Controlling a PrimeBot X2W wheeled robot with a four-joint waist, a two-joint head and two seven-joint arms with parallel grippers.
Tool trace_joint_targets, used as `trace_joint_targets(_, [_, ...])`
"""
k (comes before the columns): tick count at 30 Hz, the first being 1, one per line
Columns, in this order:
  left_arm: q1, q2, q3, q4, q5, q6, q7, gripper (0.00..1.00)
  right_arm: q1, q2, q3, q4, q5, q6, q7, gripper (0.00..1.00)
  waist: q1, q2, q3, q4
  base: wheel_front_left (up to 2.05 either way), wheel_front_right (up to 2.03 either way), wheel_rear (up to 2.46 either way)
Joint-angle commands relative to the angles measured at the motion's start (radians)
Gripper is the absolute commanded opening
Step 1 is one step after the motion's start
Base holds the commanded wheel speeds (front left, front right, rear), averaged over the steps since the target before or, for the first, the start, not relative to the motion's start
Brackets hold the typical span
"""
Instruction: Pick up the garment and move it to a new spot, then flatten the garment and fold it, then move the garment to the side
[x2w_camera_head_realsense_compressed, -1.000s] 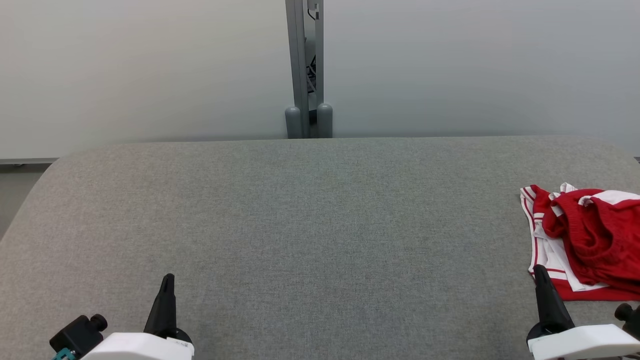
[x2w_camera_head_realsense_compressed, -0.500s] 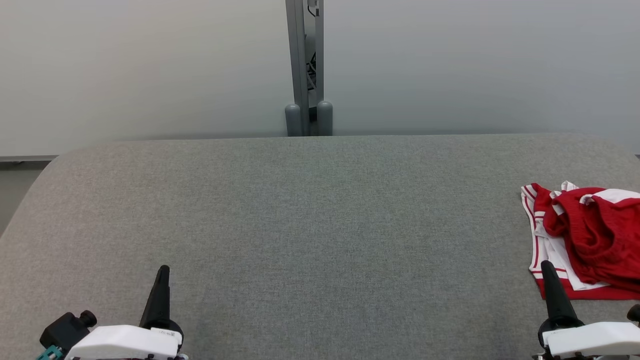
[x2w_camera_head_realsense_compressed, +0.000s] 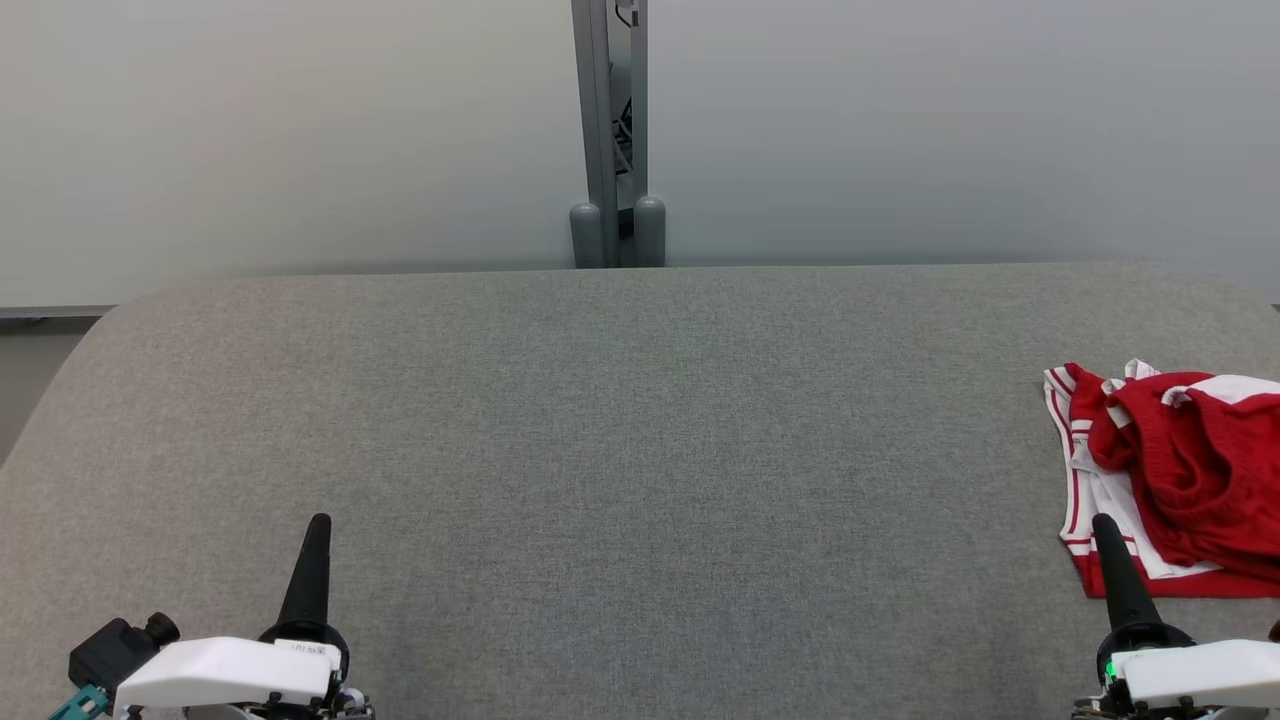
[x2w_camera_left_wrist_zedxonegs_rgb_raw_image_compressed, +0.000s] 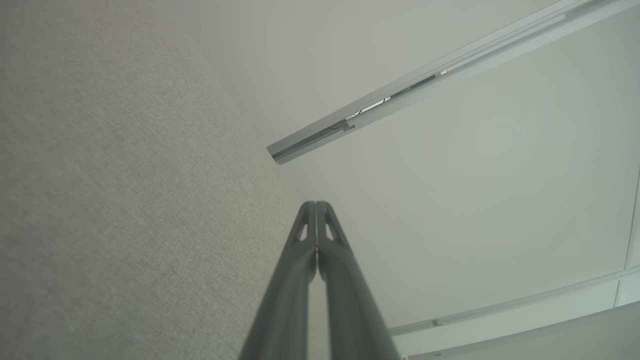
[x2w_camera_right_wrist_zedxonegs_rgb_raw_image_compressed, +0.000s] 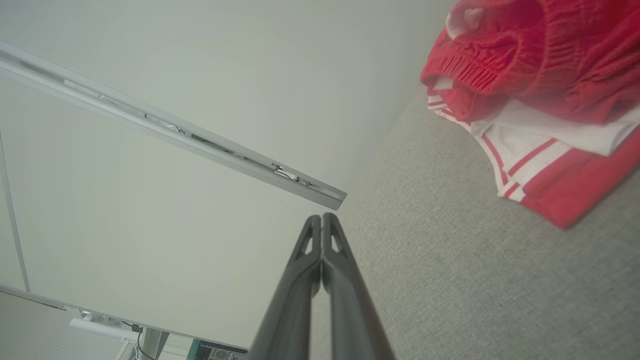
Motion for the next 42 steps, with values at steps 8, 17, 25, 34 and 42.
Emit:
trace_joint_targets(8, [-0.036,0.006,0.019,-0.013,-0.087,-0.014,0.025,0.00,-0.005,-0.010,-0.015,-0.026,0.094,0.000,0.024,0.00,0.0000,0.0000,0.004,0.000,0.00,0.00,0.00])
trace_joint_targets(17, [-0.047,0.007,0.031,-0.015,-0.166,-0.025,0.050,0.00,-0.003,-0.011,-0.026,-0.040,0.182,0.000,0.045,0.00,0.0000,0.0000,0.009,0.000,0.00,0.00,0.00])
trace_joint_targets(25, [-0.052,0.007,0.042,-0.016,-0.227,-0.033,0.069,0.00,-0.002,-0.012,-0.034,-0.049,0.248,0.000,0.062,0.00,0.0000,0.0000,0.013,0.001,0.00,0.00,0.00])
trace_joint_targets(34, [-0.061,0.008,0.050,-0.017,-0.285,-0.040,0.087,0.00,-0.001,-0.013,-0.042,-0.057,0.310,0.000,0.076,0.00,0.0000,0.0000,0.017,0.001,0.00,0.00,0.00])
trace_joint_targets(42, [-0.065,0.008,0.058,-0.017,-0.339,-0.047,0.103,0.00,0.001,-0.013,-0.048,-0.066,0.368,0.000,0.091,0.00,0.0000,0.0000,0.021,0.001,0.00,0.00,0.00])
